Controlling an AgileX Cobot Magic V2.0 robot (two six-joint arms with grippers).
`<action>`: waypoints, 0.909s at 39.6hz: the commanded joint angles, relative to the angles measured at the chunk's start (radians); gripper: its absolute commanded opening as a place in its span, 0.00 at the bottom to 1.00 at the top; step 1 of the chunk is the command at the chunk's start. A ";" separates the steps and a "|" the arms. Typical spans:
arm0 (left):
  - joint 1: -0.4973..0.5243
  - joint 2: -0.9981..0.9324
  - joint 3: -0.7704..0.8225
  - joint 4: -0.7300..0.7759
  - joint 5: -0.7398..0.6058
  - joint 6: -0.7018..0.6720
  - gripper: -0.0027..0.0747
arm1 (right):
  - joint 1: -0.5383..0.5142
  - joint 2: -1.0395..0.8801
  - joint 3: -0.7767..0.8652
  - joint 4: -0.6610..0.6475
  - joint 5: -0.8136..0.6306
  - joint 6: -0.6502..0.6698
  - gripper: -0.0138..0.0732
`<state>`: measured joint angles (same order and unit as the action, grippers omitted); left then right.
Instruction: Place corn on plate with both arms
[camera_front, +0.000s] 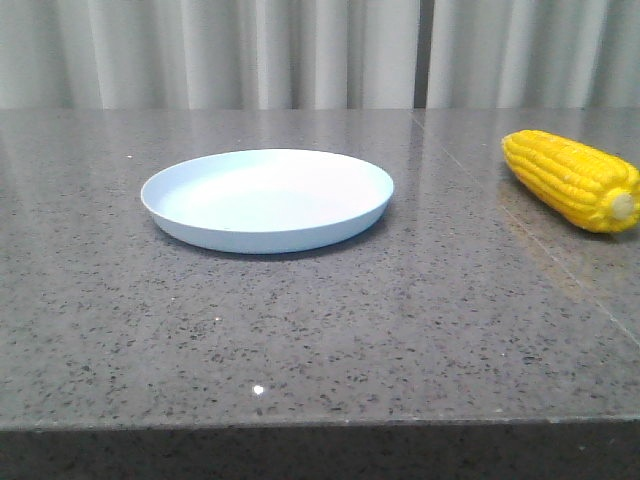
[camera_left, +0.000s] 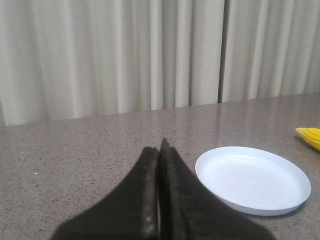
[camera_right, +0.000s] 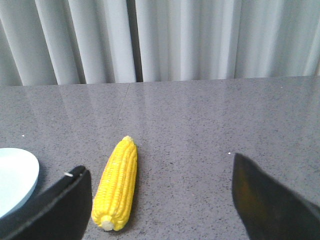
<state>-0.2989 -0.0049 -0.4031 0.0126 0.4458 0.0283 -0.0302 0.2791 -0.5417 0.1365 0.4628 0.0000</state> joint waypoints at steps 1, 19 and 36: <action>-0.010 -0.019 -0.024 0.001 -0.086 -0.004 0.01 | -0.005 0.051 -0.037 0.023 -0.067 -0.015 0.85; -0.010 -0.019 -0.024 0.001 -0.086 -0.004 0.01 | 0.023 0.573 -0.308 0.115 0.187 -0.015 0.85; -0.010 -0.019 -0.024 0.001 -0.086 -0.004 0.01 | 0.133 1.043 -0.633 0.127 0.424 -0.014 0.85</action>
<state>-0.2989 -0.0049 -0.4031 0.0126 0.4458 0.0283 0.0950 1.2719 -1.0991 0.2457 0.8895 0.0000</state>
